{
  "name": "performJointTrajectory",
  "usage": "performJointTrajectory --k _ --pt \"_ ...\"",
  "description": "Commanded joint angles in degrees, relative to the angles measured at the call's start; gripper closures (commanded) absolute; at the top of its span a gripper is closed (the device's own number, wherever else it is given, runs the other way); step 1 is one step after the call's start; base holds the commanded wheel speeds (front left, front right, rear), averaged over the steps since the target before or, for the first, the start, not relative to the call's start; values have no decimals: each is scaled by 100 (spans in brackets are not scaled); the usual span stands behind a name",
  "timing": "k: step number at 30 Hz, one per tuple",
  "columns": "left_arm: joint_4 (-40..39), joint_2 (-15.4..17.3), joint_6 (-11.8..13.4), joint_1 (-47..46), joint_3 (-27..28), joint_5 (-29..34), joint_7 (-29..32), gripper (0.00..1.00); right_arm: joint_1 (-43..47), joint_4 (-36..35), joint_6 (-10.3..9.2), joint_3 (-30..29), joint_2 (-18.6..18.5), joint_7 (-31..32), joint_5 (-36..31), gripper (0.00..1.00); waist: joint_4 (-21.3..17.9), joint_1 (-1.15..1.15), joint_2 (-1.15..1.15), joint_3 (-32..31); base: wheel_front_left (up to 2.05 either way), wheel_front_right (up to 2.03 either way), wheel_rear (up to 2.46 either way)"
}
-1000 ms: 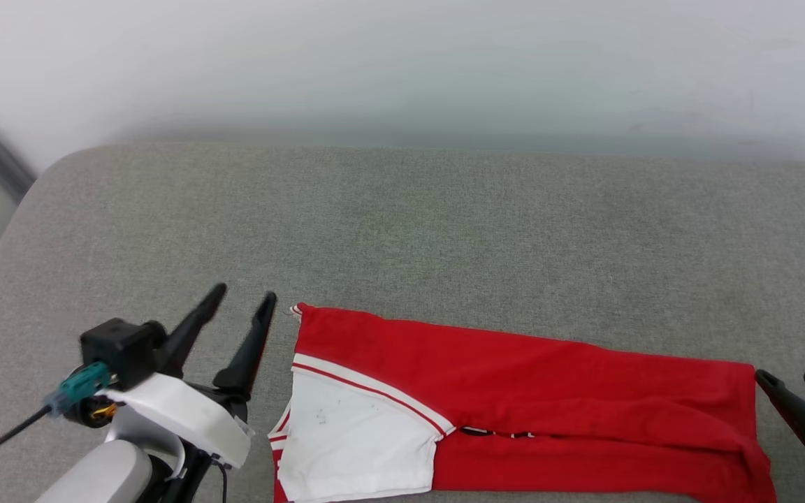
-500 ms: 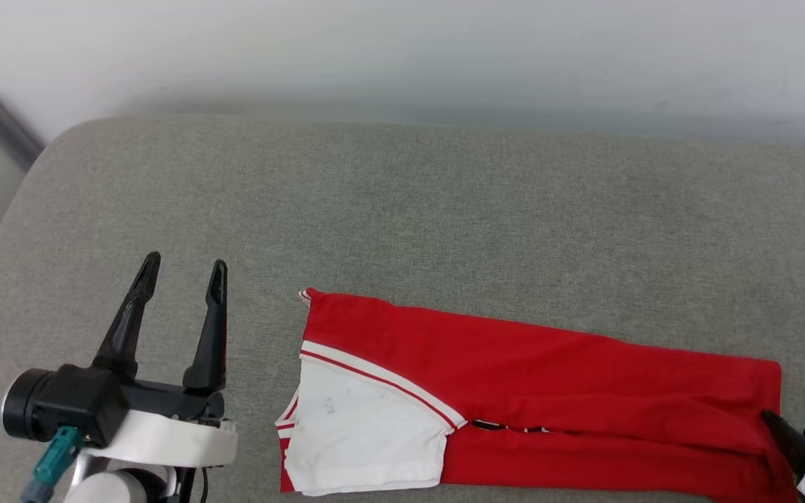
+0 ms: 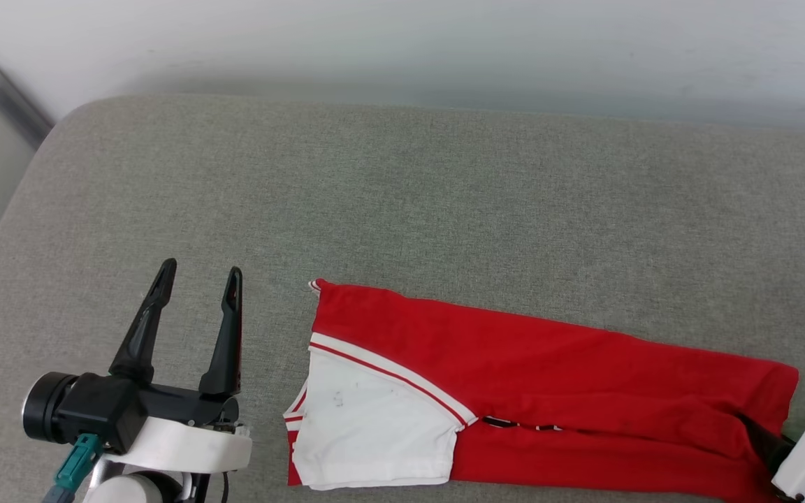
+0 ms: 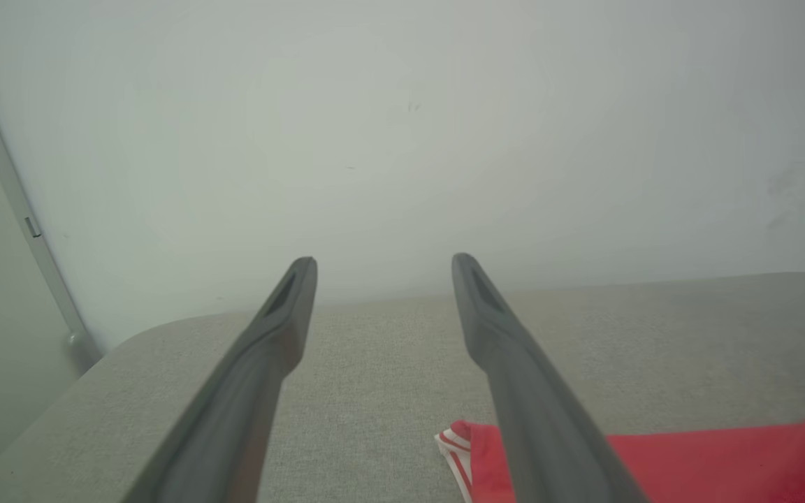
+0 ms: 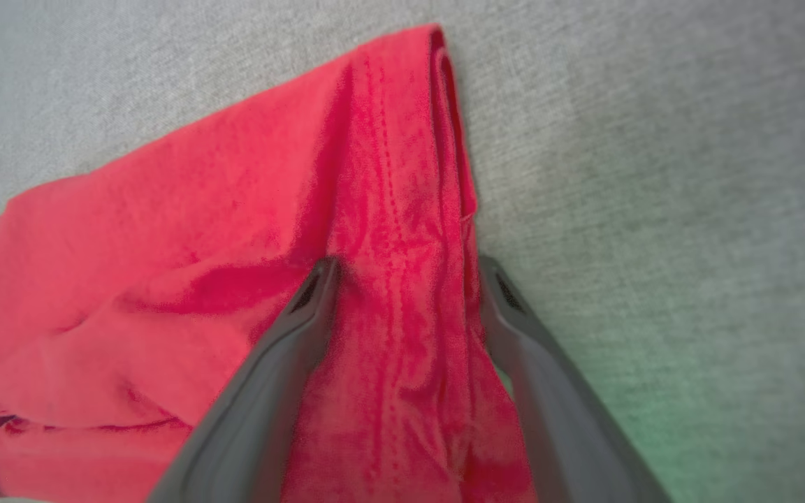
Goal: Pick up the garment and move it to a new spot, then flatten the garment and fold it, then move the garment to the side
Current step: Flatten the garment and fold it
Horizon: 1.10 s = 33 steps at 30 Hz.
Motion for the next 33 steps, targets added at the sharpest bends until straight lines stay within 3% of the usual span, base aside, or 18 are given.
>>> performJointTrajectory --k 1,4,5,6,15,25,29,33 --pt "22 -46 -48 -10 41 42 -12 0 182 462 21 380 415 188 95 0 2 1 0 4 0 0 0" --pt "75 -164 -174 -52 113 110 -12 0 191 614 27 591 474 146 174 0 7 1 0 -4 0 0 0" --pt "97 -195 -197 -65 135 140 -12 0 184 645 41 659 483 115 203 53 6 1 0 -9 0 0 0" --pt "114 -225 -226 -70 162 151 -12 0 165 659 45 691 492 49 227 100 2 1 0 -19 0 0 0" --pt "235 -360 -370 43 345 294 -12 0 19 407 15 414 10 -595 180 100 -86 1 0 -180 0 0 0" --pt "270 -399 -412 124 437 352 -12 0 -3 270 8 -392 -804 -730 -127 100 -221 1 0 -291 0 0 0" --pt "292 -377 -418 166 460 357 -12 0 -116 282 9 -567 -938 -683 -167 100 -286 1 0 -365 0 0 0" --pt "304 -382 -423 204 464 382 -12 0 8 47 10 -336 -837 -528 -107 100 -361 1 0 -513 0 0 0"
